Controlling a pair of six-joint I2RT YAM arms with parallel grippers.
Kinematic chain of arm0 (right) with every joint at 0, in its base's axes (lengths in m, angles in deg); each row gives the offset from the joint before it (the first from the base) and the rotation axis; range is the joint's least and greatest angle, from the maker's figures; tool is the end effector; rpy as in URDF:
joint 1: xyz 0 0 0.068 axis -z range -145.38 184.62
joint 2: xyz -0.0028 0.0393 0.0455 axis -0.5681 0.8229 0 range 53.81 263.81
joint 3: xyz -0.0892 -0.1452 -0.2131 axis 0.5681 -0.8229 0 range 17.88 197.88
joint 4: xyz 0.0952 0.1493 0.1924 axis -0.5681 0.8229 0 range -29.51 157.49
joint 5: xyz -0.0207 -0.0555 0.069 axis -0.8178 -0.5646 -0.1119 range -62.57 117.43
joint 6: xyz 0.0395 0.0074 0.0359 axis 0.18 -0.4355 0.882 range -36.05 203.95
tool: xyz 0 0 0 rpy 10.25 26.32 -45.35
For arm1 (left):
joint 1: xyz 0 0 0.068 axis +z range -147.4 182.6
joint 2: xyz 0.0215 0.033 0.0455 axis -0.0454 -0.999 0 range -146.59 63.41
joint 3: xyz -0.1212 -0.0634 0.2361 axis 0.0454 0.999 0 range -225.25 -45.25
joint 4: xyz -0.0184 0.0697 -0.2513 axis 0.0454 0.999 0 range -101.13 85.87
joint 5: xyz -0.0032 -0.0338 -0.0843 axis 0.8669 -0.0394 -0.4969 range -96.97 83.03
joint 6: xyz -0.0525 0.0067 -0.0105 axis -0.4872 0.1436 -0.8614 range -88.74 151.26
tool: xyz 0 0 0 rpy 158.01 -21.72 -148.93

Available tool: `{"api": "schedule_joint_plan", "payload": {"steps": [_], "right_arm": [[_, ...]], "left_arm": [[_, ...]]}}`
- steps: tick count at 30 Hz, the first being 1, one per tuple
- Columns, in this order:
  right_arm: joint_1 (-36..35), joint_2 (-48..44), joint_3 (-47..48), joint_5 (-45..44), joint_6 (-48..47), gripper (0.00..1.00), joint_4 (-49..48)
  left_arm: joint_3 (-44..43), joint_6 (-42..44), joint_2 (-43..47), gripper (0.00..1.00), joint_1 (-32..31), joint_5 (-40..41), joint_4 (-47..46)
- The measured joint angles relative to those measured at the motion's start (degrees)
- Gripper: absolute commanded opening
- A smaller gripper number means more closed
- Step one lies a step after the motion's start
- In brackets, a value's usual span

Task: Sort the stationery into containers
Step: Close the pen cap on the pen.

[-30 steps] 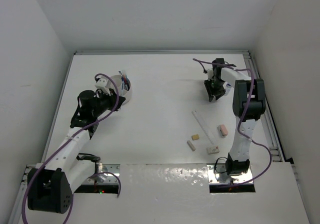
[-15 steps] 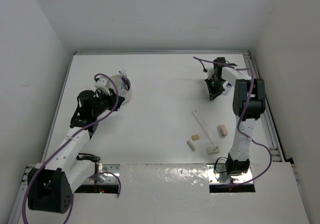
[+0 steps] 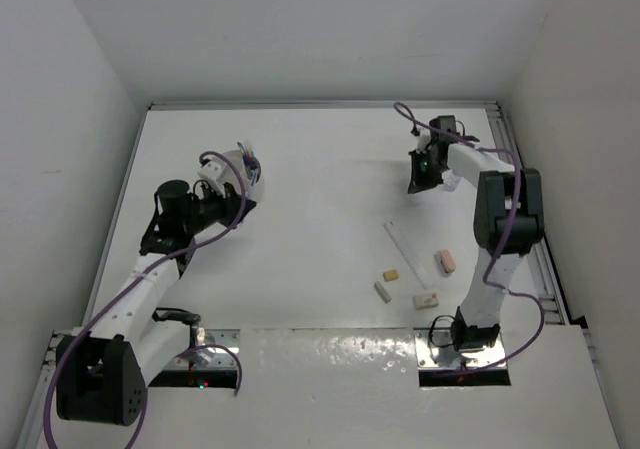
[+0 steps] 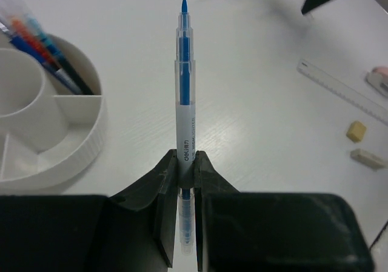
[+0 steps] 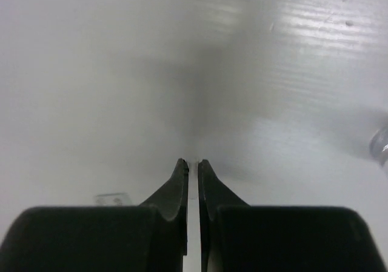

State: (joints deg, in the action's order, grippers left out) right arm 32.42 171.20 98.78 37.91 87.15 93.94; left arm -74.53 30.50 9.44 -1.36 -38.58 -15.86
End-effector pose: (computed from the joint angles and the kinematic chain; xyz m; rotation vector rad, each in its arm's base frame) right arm 0.4111 0.0223 0.1482 -0.0207 2.7879 0.2787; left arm 0.2085 -0.0332 0.2435 0.4232 1.8601 -0.5833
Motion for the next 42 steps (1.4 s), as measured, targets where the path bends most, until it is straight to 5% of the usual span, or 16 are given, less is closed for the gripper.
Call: {"api": "schedule_joint_plan", "payload": {"steps": [3, 8, 17, 23, 42], "right_arm": [[-2.49, -10.27, -7.61, 0.92, 9.92, 0.0, -10.05], [-13.46, -28.09, -19.71, -0.11, 31.61, 0.0, -41.03], [-33.27, -24.81, -19.69, -4.7, 44.78, 0.0, -69.83], [-39.26, -19.06, -17.11, -7.17, 46.4, 0.0, -75.49], [-41.51, -20.65, -17.44, -9.03, 45.83, 0.0, -76.65]], "left_arm": [[-0.57, 4.63, -0.81, 0.0, -0.04, -5.62, 1.33], [-2.21, 10.82, -1.79, 0.0, -0.17, -10.43, 6.25], [-3.82, 12.66, -1.84, 0.0, -0.55, -14.16, 8.5], [-3.82, 11.96, -0.52, 0.0, -0.55, -14.6, 8.48], [-3.85, 5.18, 0.74, 0.0, -0.44, -12.15, 3.04]]}}
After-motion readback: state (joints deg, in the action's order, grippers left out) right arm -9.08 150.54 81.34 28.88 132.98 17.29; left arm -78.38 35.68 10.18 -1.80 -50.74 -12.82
